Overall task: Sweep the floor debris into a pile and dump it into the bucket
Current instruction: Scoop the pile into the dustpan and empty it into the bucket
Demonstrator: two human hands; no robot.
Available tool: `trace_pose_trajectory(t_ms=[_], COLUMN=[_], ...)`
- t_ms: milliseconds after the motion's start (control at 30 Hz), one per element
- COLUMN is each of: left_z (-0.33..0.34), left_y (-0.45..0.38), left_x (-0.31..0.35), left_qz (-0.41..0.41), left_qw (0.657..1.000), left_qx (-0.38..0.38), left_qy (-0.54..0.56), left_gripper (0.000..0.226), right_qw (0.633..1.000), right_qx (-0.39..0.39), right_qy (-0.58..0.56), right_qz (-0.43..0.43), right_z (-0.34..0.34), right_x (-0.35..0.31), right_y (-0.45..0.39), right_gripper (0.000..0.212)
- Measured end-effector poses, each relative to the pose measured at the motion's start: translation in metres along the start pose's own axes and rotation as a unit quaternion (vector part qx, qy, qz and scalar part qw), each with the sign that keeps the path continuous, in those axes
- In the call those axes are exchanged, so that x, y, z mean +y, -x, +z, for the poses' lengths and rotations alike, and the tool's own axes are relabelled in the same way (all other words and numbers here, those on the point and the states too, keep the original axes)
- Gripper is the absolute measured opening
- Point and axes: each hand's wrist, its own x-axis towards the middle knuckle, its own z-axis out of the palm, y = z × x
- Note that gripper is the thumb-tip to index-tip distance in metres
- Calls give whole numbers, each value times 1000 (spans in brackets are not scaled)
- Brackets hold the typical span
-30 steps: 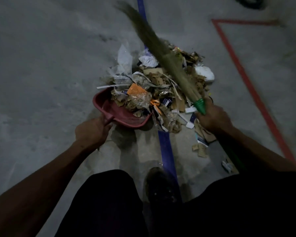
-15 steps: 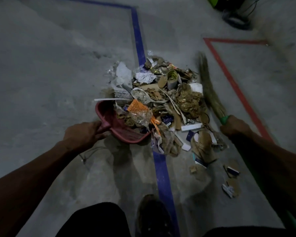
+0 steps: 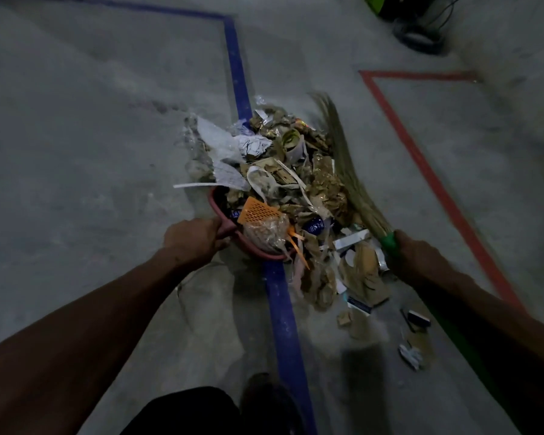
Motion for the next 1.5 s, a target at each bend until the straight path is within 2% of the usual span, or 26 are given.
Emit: trace_pose_trajectory(t_ms=[200, 333, 433, 633, 733, 833, 1000, 1167, 1267, 1400, 1500], left_z=[2, 6, 6, 8, 13, 14, 18, 26, 25, 24, 22], left_y=[-3, -3, -5, -7, -10, -12, -4, 8, 12, 7, -2], left_x=[0, -4, -5, 9, 26, 41, 43, 34, 35, 33, 30], left_qz=[8, 24, 33, 31, 18, 16, 10, -15, -41, -50, -35], left_qw=[1000, 999, 999, 999, 999, 997, 996, 997, 997, 995, 995], left_qx=[8, 6, 4, 14, 20, 31, 44, 47, 51, 50, 46], left_qy=[16, 34, 37, 10, 24, 70, 74, 57, 45, 65, 77], left_gripper=[37, 34, 32, 34, 38, 35, 36, 41, 42, 42, 39], right_qw=[998, 994, 998, 1000, 1000, 1000, 997, 994, 996, 1000, 1000], right_qx=[39, -22, -32, -18, -17, -17, 57, 96, 67, -9, -17], right_qy=[-27, -73, -51, 1, 8, -6, -53, -57, -47, -24, -7], right_qz=[51, 73, 36, -6, -5, -1, 26, 22, 28, 11, -21], right_z=[-20, -36, -26, -1, 12, 20, 2, -22, -28, -20, -13], right_x=[23, 6, -12, -9, -11, -12, -5, -14, -24, -35, -35], right_y=[-15, -43, -51, -26, -6, 12, 26, -8, -38, -50, -44], right_gripper=[45, 27, 22, 29, 53, 56, 49, 43, 42, 38, 42])
